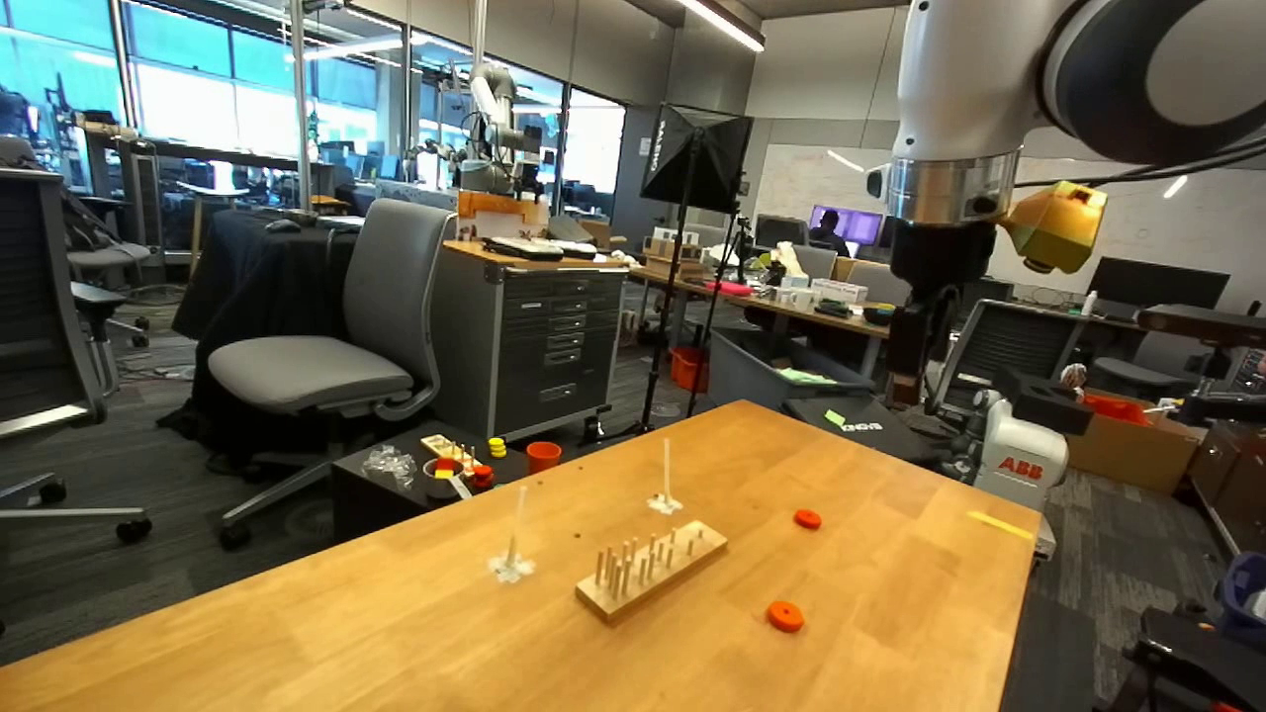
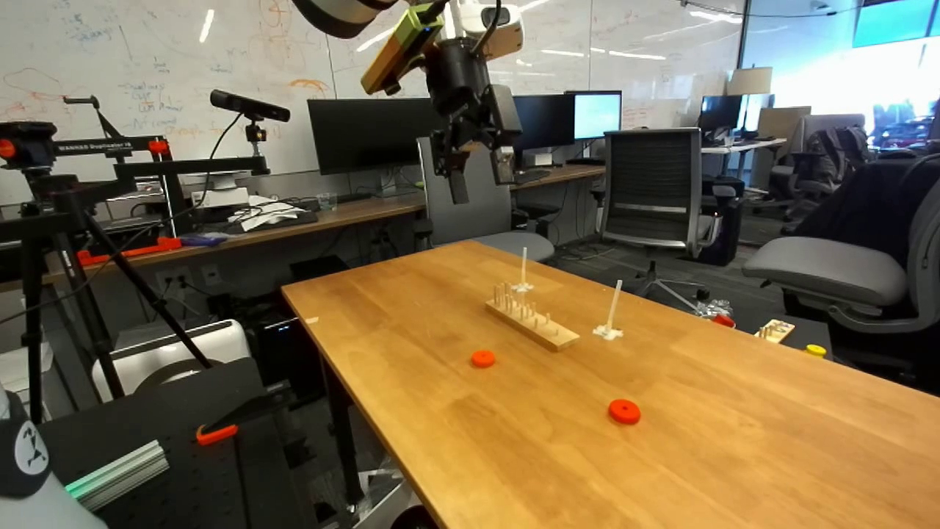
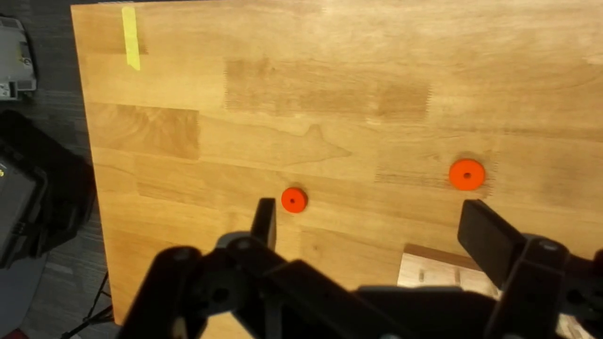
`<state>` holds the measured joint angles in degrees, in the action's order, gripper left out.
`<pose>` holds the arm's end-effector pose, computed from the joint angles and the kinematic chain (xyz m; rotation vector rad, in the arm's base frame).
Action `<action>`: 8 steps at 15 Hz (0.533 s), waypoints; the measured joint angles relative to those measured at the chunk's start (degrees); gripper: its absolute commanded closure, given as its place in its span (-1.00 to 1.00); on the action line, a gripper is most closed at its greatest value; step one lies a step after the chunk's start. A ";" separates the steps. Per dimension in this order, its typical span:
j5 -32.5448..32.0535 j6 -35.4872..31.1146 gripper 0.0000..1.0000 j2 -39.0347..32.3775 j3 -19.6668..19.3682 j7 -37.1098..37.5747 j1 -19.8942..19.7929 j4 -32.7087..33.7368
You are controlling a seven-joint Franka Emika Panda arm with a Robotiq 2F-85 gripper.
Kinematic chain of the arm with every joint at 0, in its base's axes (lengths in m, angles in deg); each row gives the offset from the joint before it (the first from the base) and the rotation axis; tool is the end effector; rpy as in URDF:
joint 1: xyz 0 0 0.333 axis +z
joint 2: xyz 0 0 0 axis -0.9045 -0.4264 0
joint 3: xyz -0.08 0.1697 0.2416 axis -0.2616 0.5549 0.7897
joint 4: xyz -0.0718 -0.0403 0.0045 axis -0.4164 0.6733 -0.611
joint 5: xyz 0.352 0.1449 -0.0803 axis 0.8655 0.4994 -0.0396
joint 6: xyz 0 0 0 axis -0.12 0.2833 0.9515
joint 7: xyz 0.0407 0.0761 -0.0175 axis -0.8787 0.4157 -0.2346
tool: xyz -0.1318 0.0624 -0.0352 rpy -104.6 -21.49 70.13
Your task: Put one of the orange rings on the wooden object
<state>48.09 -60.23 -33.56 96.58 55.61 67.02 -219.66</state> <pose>0.4754 0.0820 0.3275 2.7655 0.0969 -0.0692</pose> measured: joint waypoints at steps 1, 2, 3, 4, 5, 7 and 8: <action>0.00 0.00 -1.00 0.29 0.00 0.00 0.04 0.00; 0.00 0.01 -1.00 0.34 -0.06 0.00 0.13 -0.05; 0.02 0.01 -1.00 0.12 -0.16 -0.50 0.25 -0.13; 0.45 0.07 -1.00 -0.47 -0.29 -2.85 0.42 -0.14; 0.94 0.07 -1.00 -1.34 -0.49 -5.67 0.58 -0.13; 1.50 -0.07 -1.00 -3.79 -0.92 -11.21 0.84 0.03; 1.74 -0.09 -1.00 -5.13 -1.17 -13.98 0.91 0.18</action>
<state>49.83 -60.32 -38.69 95.41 41.63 67.93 -219.48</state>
